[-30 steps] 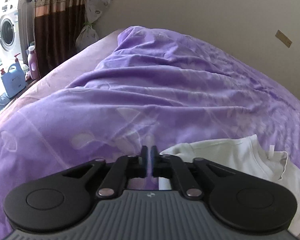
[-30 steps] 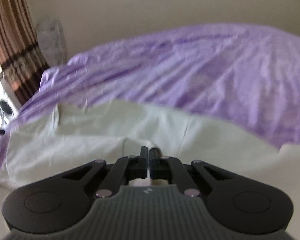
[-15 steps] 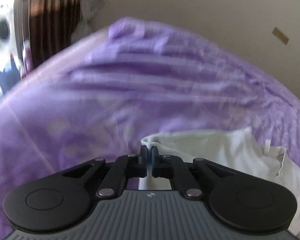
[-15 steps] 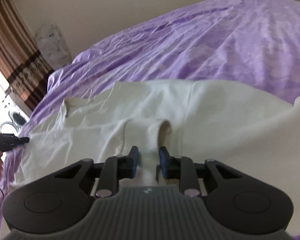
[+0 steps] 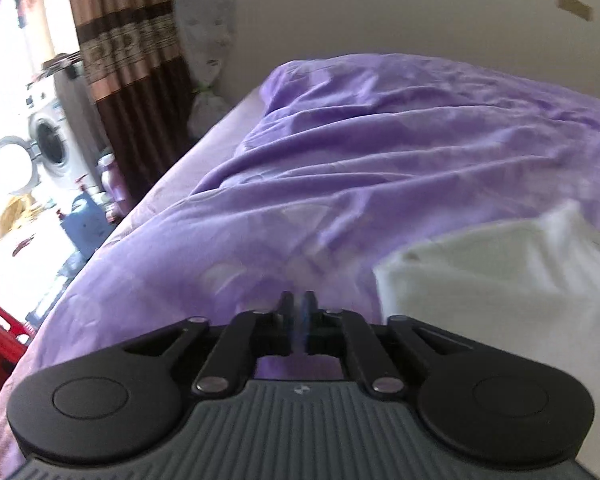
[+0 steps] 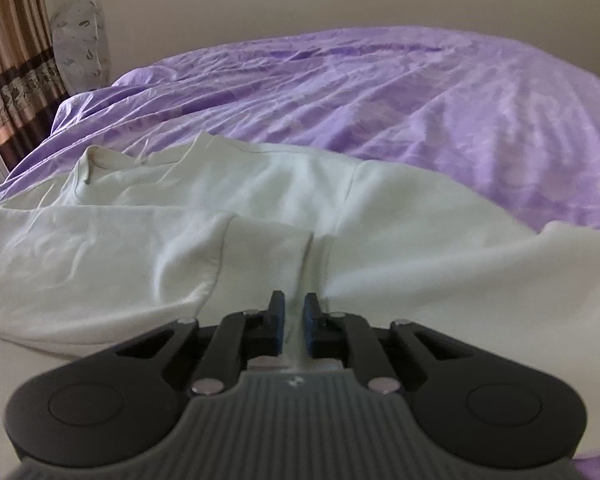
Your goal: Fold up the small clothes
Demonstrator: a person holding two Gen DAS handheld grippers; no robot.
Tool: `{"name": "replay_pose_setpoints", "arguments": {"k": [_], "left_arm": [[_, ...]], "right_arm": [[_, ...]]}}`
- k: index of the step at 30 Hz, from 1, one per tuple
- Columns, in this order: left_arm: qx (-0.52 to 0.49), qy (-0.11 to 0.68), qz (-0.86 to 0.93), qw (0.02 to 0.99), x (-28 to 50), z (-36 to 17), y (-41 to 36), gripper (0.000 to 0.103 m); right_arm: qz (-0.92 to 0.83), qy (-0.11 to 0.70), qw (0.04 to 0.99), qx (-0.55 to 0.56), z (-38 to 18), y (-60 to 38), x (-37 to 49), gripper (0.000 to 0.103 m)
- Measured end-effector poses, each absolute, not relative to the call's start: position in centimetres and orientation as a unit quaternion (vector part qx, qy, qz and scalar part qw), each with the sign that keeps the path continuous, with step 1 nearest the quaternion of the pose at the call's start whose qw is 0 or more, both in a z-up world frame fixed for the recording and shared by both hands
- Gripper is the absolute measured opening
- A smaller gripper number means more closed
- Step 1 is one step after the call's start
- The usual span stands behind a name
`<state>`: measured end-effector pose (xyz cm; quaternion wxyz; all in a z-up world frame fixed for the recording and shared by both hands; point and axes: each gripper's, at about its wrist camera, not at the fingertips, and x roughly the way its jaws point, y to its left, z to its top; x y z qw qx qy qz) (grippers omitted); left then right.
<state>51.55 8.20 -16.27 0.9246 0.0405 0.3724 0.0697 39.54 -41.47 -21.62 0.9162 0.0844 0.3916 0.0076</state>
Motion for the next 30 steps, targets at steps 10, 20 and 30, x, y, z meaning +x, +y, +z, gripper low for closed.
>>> {"name": "replay_pose_setpoints", "arguments": {"k": [10, 20, 30], "left_arm": [[0.154, 0.367, -0.087, 0.913, 41.4, -15.1, 2.6, 0.033], [0.287, 0.386, -0.067, 0.874, 39.2, -20.9, 1.8, 0.045], [0.214, 0.408, -0.071, 0.885, 38.7, -20.1, 4.1, 0.009]], "right_arm": [[0.022, 0.380, 0.920, 0.088, -18.3, -39.9, 35.2, 0.018], [0.031, 0.405, 0.912, 0.058, -18.8, -38.2, 31.0, 0.024], [0.018, 0.421, 0.903, 0.078, -18.8, -38.8, 30.1, 0.027]]}}
